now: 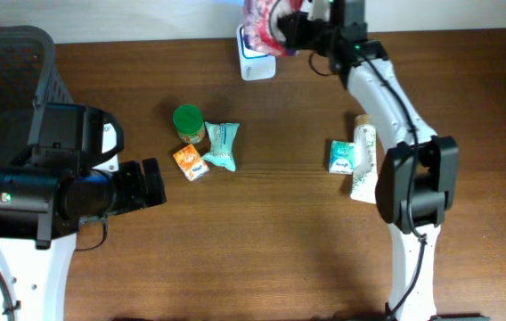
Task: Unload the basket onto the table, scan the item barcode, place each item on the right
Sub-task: 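Carry the red pack to the far right and drop it there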
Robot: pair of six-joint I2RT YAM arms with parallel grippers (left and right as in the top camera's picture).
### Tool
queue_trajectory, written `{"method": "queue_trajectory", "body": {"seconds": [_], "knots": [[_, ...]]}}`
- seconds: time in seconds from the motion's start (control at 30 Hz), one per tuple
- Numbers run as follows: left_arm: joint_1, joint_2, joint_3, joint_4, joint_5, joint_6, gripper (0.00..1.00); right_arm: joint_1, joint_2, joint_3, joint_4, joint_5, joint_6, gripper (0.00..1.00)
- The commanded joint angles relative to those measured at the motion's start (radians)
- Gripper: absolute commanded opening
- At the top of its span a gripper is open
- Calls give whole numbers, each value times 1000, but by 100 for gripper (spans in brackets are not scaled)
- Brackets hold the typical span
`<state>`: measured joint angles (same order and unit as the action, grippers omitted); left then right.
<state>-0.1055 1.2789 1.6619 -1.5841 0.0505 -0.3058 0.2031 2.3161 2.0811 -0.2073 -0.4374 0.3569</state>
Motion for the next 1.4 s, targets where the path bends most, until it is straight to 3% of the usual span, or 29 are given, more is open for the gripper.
{"method": "queue_trajectory", "body": {"seconds": [0.0,0.17,0.43,0.7,0.8,0.97,1.03,1.17,1.37], "knots": [[2,-10,3,1,-7,8,99,61,9,10,29,187,7,4],[2,-10,3,0,-6,8,99,90,90,10,162,259,-72,4],[2,-10,3,0,-6,8,99,85,159,10,188,315,-71,6],[2,-10,3,1,-6,8,99,82,121,31,196,251,-71,4],[2,-10,3,0,-7,8,99,42,54,34,167,250,14,4],[2,-10,3,0,-7,8,99,-210,-144,34,-195,265,27,4],[2,-10,3,1,-6,8,99,-305,-160,34,-309,265,29,4],[2,-10,3,0,-7,8,99,-600,-139,29,-587,265,163,4],[2,-10,3,0,-7,8,99,-854,-71,-19,-649,270,169,4]]}}
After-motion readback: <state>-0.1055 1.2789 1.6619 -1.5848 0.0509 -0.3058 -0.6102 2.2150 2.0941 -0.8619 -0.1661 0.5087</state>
